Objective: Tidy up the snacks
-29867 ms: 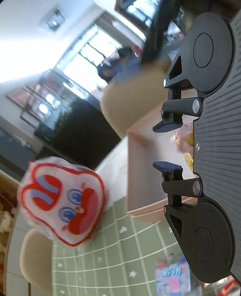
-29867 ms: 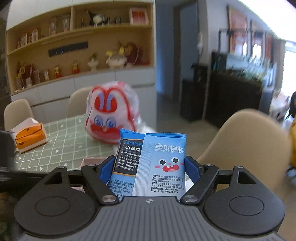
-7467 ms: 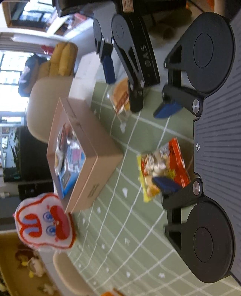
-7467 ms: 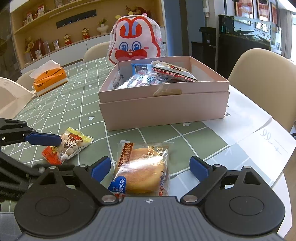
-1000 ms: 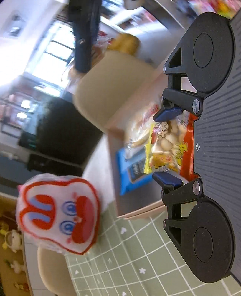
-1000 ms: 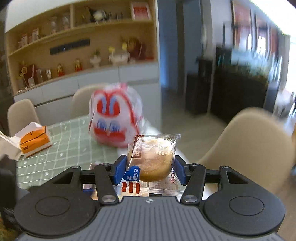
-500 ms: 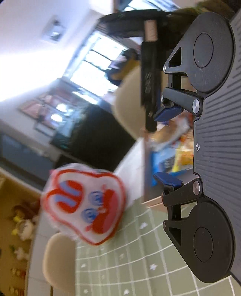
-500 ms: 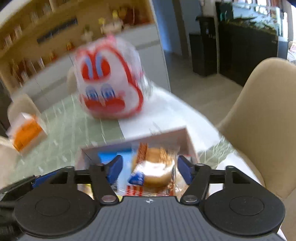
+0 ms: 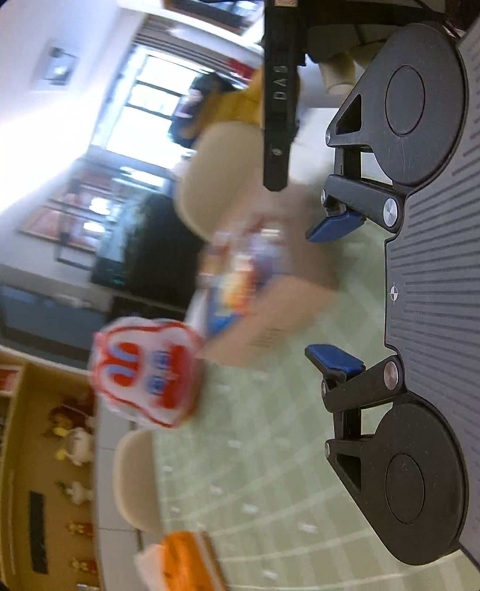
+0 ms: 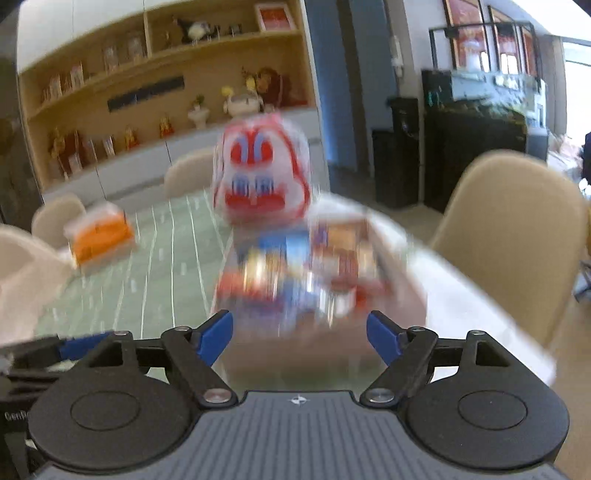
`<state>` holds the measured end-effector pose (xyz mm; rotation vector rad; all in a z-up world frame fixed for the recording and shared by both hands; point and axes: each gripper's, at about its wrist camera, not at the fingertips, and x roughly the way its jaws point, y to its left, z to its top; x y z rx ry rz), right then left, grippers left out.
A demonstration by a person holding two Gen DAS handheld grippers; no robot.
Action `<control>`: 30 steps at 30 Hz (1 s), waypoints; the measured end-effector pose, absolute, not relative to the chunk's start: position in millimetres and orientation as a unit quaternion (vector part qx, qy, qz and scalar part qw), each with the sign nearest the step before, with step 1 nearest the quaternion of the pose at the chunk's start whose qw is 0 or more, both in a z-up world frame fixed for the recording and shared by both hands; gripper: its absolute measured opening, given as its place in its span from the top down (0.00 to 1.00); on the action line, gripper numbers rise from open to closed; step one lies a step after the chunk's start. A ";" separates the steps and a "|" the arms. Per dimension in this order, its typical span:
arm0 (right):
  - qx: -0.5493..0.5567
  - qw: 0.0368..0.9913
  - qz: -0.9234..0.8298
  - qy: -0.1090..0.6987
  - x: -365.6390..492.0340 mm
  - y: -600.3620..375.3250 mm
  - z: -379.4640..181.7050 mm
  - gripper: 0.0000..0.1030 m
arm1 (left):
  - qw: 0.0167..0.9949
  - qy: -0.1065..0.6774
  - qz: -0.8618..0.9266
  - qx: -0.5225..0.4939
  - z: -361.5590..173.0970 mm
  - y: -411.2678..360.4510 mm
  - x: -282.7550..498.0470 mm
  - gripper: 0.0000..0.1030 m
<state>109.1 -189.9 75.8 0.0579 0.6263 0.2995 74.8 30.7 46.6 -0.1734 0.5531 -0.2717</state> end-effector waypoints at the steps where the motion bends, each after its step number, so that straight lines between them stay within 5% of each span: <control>1: 0.028 0.936 0.147 0.319 97.7 -186.7 63.2 0.22 | 0.947 0.283 -0.132 -0.082 38.9 30.2 67.6 0.35; 8: 0.010 0.925 0.112 0.363 45.5 -168.3 6.5 0.22 | 0.934 0.335 -0.109 -0.066 3.4 31.7 35.3 0.36; 30: -0.003 0.945 0.068 0.320 22.0 -168.9 -5.2 0.20 | 0.941 0.335 -0.054 0.014 0.3 0.3 30.7 0.36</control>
